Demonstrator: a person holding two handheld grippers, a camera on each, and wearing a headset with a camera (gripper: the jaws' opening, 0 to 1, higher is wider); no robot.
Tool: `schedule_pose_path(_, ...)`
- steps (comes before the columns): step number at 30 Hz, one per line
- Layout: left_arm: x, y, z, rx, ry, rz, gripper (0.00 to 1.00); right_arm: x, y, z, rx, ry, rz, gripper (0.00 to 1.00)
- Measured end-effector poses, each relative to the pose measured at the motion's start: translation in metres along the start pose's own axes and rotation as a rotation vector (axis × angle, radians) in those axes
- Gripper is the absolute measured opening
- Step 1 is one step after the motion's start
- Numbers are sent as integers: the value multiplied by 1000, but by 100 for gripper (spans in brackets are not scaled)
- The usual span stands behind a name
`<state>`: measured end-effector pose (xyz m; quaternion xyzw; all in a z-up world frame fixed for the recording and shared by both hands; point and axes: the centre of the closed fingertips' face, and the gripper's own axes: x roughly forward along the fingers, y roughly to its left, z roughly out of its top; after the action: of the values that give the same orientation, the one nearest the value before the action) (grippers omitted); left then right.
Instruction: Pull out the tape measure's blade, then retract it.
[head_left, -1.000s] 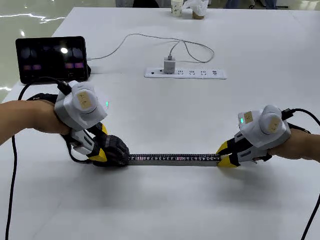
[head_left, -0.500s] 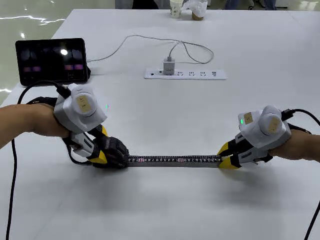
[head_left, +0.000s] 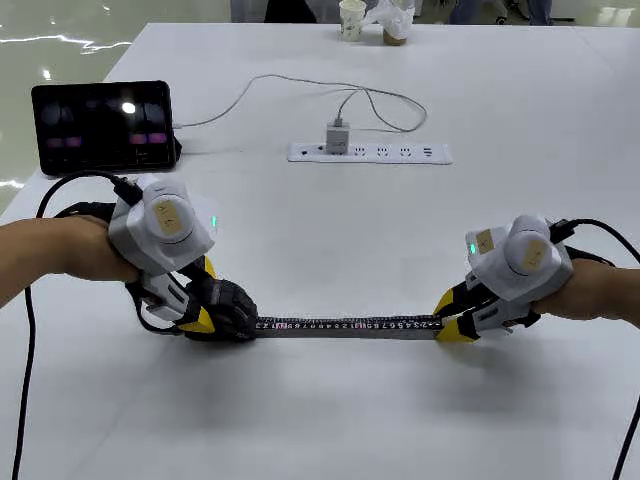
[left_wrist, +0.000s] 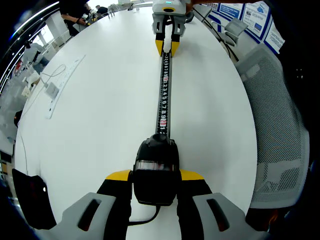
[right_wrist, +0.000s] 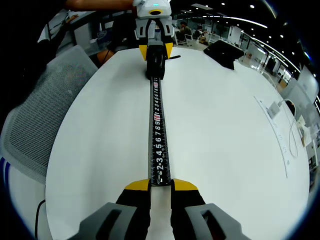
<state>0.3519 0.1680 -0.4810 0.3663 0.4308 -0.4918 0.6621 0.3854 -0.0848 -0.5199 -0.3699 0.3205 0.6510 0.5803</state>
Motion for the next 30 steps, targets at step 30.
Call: schedule_pose_path(30,-4,4,-8,-56,29,23,34,0,5,-1,19,24,-22,23)
